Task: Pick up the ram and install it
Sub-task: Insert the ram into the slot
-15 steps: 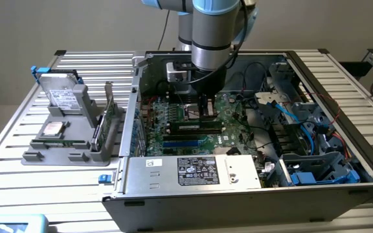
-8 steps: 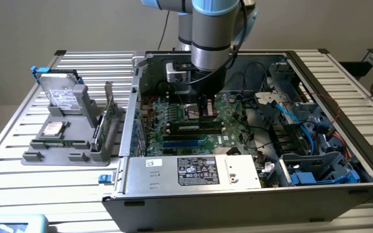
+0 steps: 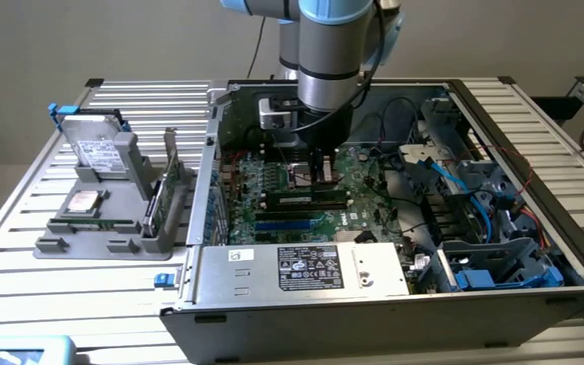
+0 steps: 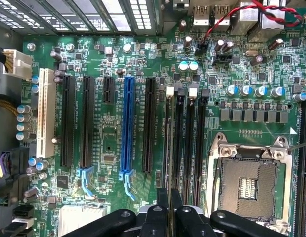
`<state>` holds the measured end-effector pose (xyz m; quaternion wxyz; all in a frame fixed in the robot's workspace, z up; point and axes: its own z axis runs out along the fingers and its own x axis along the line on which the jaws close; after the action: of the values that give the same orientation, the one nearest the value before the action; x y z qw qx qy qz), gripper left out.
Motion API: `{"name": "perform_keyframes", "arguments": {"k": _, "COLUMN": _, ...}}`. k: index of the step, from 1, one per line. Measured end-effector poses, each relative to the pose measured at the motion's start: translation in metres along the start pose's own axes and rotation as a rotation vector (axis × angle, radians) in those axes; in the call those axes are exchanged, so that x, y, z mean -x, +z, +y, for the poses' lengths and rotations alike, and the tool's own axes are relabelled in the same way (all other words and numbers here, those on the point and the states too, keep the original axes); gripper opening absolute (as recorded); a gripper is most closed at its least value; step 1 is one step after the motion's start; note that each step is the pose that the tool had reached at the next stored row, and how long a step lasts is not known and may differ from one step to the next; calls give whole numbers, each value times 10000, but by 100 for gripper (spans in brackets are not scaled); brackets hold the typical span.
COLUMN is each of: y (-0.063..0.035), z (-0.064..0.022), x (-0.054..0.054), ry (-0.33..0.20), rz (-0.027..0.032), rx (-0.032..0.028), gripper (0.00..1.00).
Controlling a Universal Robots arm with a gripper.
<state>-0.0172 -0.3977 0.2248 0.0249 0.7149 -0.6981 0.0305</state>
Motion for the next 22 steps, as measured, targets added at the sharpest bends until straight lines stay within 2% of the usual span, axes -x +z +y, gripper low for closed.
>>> {"name": "perform_keyframes", "arguments": {"k": 11, "y": 0, "z": 6, "x": -1, "ry": 77, "rz": 6, "rx": -97, "gripper": 14}}
{"name": "perform_keyframes", "arguments": {"k": 22, "y": 12, "z": 20, "x": 1, "ry": 79, "rz": 5, "rx": -135, "gripper": 14}}
